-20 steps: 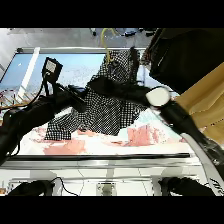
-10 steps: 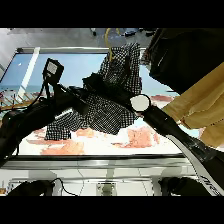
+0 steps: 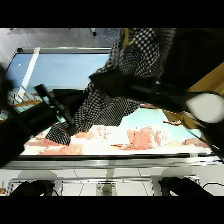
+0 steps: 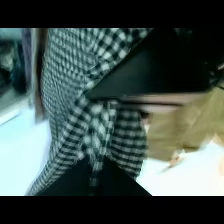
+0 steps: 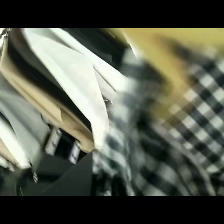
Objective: Fold the clothes and pants, and hang the long-sleeved shirts on hangers.
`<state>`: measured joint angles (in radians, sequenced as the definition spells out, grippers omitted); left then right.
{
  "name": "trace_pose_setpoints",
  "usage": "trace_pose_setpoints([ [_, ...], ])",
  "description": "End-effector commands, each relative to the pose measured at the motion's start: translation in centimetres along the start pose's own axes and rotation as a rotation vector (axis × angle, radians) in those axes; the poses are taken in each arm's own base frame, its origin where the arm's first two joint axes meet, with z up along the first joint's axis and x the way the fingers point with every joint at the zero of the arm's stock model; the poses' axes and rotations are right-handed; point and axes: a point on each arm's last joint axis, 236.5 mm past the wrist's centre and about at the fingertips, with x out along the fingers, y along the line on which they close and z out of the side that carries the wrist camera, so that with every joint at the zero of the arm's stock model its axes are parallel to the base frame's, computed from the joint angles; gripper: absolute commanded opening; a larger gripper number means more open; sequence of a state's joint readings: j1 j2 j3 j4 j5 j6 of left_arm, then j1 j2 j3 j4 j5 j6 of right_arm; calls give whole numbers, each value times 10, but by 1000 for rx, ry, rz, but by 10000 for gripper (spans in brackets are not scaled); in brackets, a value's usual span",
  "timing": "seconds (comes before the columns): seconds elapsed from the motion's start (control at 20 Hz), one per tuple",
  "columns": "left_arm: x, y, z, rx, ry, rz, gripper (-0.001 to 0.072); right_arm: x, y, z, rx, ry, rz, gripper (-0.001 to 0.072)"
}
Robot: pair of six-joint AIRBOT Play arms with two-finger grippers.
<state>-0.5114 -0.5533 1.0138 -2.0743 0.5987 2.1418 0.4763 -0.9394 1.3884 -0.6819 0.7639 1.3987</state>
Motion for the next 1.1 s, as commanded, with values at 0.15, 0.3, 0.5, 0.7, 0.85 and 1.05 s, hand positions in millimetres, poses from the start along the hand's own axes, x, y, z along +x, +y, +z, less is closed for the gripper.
trace_pose_setpoints([
  [0.15, -58, -1, 51, 53, -178, 59, 46, -214, 81, 163, -276, -781, -159, 42],
  [0.3, -53, 0, 49, 50, -171, 60, 45, -250, 68, 160, -264, -820, -311, 42],
  [0.5, -28, 4, 36, 9, -131, 46, 38, -191, -7, 108, -58, -476, -393, 44],
  [0.7, 18, 5, 1, -82, -25, 0, 38, -100, -33, 68, 12, -234, -185, 483],
  [0.85, 52, 5, -32, -150, 62, -29, 38, -18, -58, 26, 83, -111, -122, 489],
  [1.05, 67, 2, -48, -170, 103, -48, 38, 82, -92, -34, 183, -19, -121, 589],
])
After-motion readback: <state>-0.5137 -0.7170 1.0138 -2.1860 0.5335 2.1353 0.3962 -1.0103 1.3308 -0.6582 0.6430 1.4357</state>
